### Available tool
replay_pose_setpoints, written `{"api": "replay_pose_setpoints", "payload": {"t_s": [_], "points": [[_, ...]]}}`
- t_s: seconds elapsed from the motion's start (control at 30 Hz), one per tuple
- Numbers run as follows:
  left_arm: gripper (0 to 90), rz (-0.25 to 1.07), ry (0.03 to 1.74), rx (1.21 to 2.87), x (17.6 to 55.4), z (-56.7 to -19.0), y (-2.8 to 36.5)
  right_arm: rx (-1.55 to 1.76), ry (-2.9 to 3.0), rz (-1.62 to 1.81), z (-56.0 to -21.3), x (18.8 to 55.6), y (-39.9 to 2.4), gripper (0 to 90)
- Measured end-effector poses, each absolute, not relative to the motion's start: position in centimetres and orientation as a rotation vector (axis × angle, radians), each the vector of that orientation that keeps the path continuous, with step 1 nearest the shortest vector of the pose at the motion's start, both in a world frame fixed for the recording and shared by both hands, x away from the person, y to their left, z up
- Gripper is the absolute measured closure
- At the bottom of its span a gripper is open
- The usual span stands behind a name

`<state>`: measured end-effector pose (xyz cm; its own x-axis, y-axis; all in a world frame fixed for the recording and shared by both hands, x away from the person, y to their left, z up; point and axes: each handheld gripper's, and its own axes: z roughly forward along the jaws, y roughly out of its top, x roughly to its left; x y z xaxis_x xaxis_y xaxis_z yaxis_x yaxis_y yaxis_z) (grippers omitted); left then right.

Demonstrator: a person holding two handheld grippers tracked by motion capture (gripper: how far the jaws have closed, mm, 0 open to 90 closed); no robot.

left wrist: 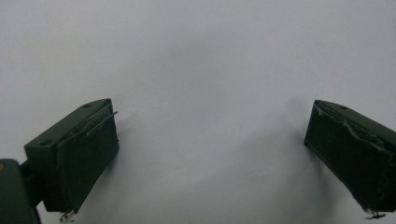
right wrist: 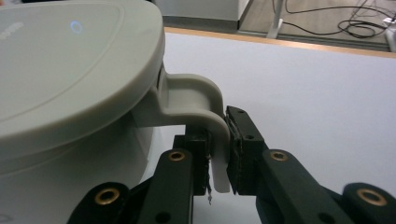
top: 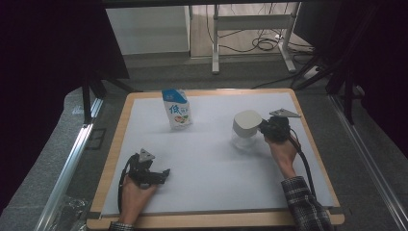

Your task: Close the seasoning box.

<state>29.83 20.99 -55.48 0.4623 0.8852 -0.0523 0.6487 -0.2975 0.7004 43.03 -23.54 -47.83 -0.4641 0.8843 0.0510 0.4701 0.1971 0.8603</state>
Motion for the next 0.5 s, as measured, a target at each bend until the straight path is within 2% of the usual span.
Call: {"api": "replay_pose_setpoints", "payload": {"t_s": [0.5], "points": [[2.5, 0.459, 1.271, 2.051, 29.8, -55.5, 21.0, 1.190, 2.073, 1.214, -47.9, 39.4, -22.1, 79.5]]}}
